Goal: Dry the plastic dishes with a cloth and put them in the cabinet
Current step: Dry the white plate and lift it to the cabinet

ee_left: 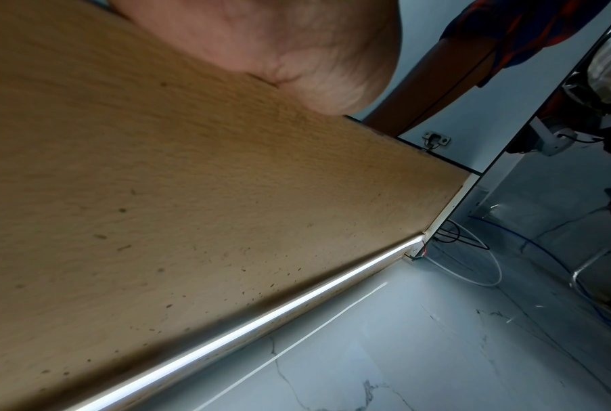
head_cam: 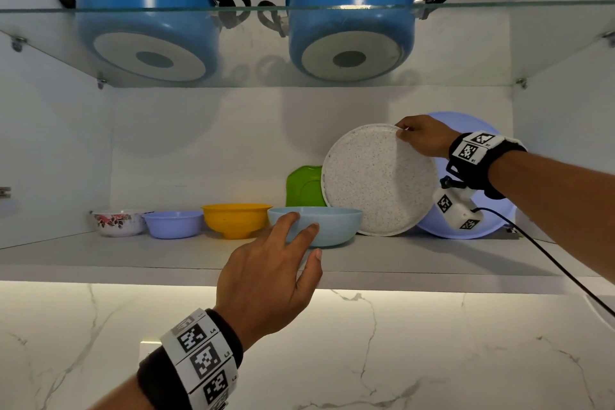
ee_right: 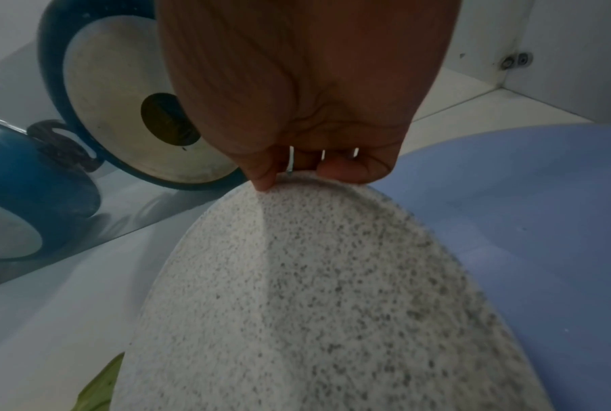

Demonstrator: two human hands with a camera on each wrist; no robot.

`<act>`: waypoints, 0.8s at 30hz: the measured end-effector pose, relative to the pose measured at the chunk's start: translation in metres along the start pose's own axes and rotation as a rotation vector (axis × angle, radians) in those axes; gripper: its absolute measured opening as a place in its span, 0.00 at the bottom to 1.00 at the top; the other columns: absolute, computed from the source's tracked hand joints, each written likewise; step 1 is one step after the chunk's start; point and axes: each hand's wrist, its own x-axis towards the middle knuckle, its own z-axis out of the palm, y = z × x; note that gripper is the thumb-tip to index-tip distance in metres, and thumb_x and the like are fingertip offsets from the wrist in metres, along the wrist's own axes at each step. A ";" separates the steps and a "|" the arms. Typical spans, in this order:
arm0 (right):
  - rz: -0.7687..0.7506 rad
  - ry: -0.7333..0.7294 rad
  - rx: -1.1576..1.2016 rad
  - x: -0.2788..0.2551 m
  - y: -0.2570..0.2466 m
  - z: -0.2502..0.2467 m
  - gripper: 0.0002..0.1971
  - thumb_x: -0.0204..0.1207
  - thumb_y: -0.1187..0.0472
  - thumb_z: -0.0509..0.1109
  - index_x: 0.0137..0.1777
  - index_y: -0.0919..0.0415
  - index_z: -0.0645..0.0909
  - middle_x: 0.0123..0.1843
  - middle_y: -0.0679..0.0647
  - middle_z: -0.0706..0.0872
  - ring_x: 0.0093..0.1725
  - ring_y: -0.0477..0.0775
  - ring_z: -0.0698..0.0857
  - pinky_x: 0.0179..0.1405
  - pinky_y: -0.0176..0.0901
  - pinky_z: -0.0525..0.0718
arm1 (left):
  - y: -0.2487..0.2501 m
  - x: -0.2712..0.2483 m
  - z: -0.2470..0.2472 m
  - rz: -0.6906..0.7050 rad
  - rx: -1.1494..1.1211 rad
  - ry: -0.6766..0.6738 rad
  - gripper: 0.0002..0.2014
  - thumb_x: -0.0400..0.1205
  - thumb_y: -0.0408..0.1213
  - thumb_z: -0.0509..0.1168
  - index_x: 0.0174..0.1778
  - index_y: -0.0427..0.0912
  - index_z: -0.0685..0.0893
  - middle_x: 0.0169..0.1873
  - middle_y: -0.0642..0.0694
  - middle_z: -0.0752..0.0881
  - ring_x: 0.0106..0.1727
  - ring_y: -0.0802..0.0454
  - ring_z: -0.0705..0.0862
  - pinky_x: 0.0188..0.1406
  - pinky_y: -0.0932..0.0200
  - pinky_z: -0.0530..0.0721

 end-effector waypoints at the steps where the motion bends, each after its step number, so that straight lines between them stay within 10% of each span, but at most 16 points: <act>1: 0.000 -0.005 -0.001 0.001 -0.002 0.001 0.16 0.90 0.60 0.58 0.68 0.67 0.81 0.65 0.64 0.84 0.56 0.57 0.79 0.56 0.46 0.74 | 0.000 0.000 0.000 0.001 -0.005 0.003 0.27 0.86 0.56 0.47 0.70 0.52 0.84 0.69 0.44 0.84 0.55 0.49 0.89 0.35 0.59 0.86; 13: 0.002 0.039 0.024 0.020 0.004 0.009 0.15 0.87 0.65 0.63 0.70 0.65 0.82 0.52 0.61 0.84 0.36 0.49 0.78 0.44 0.40 0.73 | 0.000 0.000 0.002 0.023 -0.027 0.036 0.26 0.86 0.55 0.48 0.71 0.51 0.83 0.69 0.44 0.84 0.53 0.49 0.89 0.34 0.59 0.84; 18: -0.079 0.031 -0.067 0.024 0.001 0.012 0.20 0.84 0.71 0.64 0.75 0.64 0.79 0.69 0.65 0.84 0.68 0.66 0.81 0.63 0.47 0.75 | 0.001 -0.001 0.001 0.024 -0.019 0.051 0.25 0.85 0.53 0.50 0.69 0.51 0.85 0.68 0.44 0.84 0.51 0.50 0.89 0.33 0.63 0.79; 24: -0.029 -0.021 -0.056 0.024 0.002 0.009 0.26 0.82 0.65 0.70 0.80 0.57 0.73 0.73 0.65 0.79 0.71 0.64 0.79 0.62 0.42 0.72 | 0.001 -0.001 0.000 0.024 -0.009 0.054 0.25 0.85 0.53 0.50 0.70 0.51 0.84 0.69 0.44 0.83 0.50 0.51 0.88 0.34 0.66 0.72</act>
